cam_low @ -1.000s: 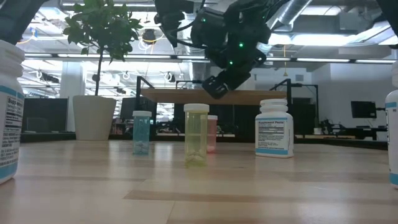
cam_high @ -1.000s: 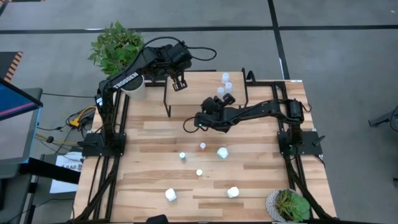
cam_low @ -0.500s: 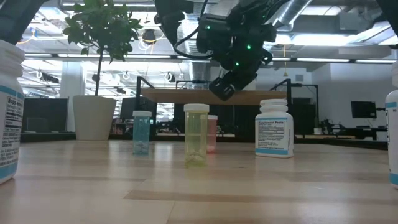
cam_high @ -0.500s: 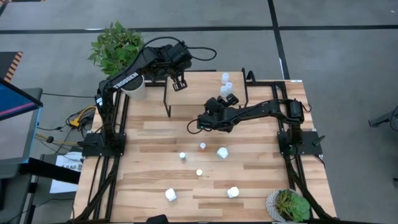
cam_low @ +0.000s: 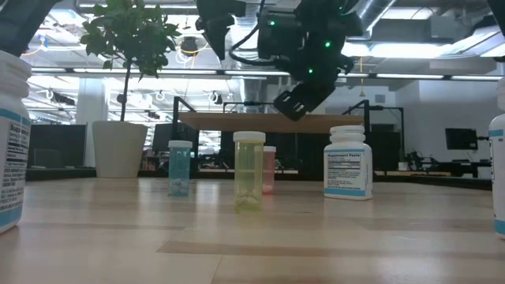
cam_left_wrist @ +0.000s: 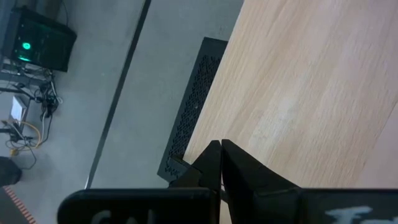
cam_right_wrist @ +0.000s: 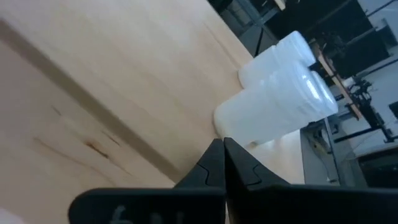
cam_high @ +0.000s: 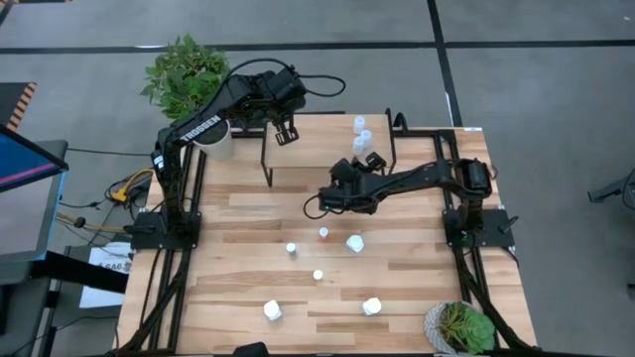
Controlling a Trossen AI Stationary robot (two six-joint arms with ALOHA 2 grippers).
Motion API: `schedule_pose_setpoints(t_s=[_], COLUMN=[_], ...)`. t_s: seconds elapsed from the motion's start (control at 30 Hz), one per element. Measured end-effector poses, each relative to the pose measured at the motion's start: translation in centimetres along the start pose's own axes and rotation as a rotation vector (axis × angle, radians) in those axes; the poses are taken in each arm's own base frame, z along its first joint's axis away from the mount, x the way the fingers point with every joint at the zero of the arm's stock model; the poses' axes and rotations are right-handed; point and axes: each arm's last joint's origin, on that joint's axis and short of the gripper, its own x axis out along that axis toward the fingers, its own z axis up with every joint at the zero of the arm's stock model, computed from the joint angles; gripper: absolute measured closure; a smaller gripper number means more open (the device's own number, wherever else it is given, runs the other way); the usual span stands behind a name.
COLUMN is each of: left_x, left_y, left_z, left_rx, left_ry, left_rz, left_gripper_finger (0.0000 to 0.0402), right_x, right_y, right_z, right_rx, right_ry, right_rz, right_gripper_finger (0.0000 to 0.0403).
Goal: Pick and place medicine bottles onto shelf by color
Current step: Adjust the white pill bottle on the shelf
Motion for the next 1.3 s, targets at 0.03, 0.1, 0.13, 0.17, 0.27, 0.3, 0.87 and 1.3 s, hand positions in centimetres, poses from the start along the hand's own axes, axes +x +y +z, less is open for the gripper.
schedule_pose_setpoints(t_s=[0.03,0.1,0.13,0.17,0.27,0.3,0.87,1.3], left_x=[0.0,0.0,0.0,0.0,0.0,0.0,0.0,0.0], left_y=[0.0,0.0,0.0,0.0,0.0,0.0,-0.2,-0.2], left_z=[0.0,0.0,0.0,0.0,0.0,0.0,0.0,0.0], left_rx=[0.000,0.000,0.000,0.000,-0.001,-0.001,0.014,0.014], left_ry=[0.000,0.000,0.000,0.000,-0.002,-0.003,-0.008,-0.009], left_rz=[0.000,0.000,0.000,0.000,-0.001,-0.002,-0.061,-0.060], left_gripper_finger=[0.0401,0.0401,0.0401,0.0401,0.0401,0.0401,0.0401,0.0401], right_x=[-0.2,-0.8,-1.3,-1.8,-3.9,-4.6,-3.6,5.9], right_y=[-0.1,-0.6,-0.8,-1.2,-2.9,-3.8,-18.1,-17.4], right_z=[0.0,-0.2,-0.1,0.2,0.5,0.6,1.5,2.1], right_rx=[0.011,0.014,0.021,0.031,0.030,0.031,0.102,0.050], right_ry=[0.000,0.005,-0.005,-0.018,-0.038,-0.044,0.175,0.352], right_rz=[0.001,0.012,0.020,0.029,0.085,0.112,0.550,0.703], right_gripper_finger=[0.0395,0.0395,0.0394,0.0394,0.0394,0.0394,0.0398,0.0400])
